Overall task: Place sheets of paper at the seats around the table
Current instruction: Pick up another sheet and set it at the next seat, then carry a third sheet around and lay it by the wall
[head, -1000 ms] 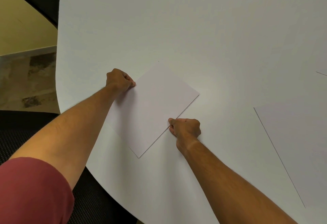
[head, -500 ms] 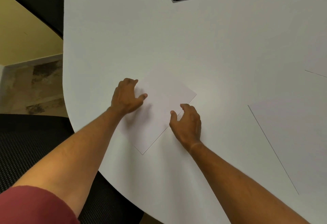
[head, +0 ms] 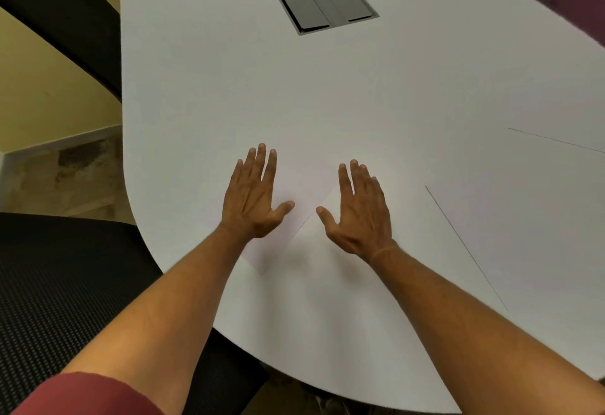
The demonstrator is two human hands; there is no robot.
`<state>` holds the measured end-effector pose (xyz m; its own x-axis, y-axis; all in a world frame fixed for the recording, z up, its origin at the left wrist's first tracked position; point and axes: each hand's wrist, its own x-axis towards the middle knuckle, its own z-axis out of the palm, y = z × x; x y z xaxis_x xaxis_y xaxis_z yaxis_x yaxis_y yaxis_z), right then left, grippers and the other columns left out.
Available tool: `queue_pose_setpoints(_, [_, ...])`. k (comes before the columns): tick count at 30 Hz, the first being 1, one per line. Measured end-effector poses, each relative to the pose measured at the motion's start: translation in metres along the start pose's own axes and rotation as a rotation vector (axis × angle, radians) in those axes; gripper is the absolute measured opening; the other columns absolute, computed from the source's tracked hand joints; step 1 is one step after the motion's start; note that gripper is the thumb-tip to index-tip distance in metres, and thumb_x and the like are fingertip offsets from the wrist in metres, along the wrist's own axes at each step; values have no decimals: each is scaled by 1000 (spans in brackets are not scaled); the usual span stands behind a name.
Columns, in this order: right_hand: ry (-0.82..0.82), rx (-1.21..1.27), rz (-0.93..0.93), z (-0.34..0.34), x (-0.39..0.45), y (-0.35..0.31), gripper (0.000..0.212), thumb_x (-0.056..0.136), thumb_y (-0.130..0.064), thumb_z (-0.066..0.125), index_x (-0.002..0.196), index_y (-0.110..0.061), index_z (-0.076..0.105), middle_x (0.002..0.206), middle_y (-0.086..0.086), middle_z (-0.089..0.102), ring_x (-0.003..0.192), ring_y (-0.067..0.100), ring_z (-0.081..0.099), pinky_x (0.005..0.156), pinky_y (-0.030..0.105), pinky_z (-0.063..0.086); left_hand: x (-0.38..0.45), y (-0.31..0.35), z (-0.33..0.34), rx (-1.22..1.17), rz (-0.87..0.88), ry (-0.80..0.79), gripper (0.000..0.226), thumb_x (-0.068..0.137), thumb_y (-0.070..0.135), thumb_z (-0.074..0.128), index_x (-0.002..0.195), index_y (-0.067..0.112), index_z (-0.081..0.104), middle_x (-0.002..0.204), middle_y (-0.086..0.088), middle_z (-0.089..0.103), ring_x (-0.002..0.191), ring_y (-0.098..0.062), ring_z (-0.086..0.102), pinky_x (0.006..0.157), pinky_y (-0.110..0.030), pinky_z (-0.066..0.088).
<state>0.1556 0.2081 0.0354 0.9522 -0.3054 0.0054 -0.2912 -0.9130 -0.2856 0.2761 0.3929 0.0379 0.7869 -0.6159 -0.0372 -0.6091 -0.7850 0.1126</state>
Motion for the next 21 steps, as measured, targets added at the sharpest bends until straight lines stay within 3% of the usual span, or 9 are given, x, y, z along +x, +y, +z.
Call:
queue_pose_setpoints(13, [83, -142, -17, -61, -51, 57, 91, 88, -69, 23, 157, -16, -5, 165, 12, -9, 152, 27, -10, 123, 47, -2, -24, 100, -23, 28, 60, 72, 99, 81, 75, 9, 155, 14, -14, 162, -11, -22, 149, -27, -23, 121, -46, -12])
queue_pose_setpoints(21, [153, -169, -7, -111, -113, 119, 91, 89, -67, 25, 157, -14, -5, 165, 13, -8, 152, 28, -9, 123, 48, -2, -56, 193, -43, 56, 49, 128, 99, 83, 75, 14, 154, 15, -19, 162, -10, -26, 148, -27, -25, 121, -47, -12])
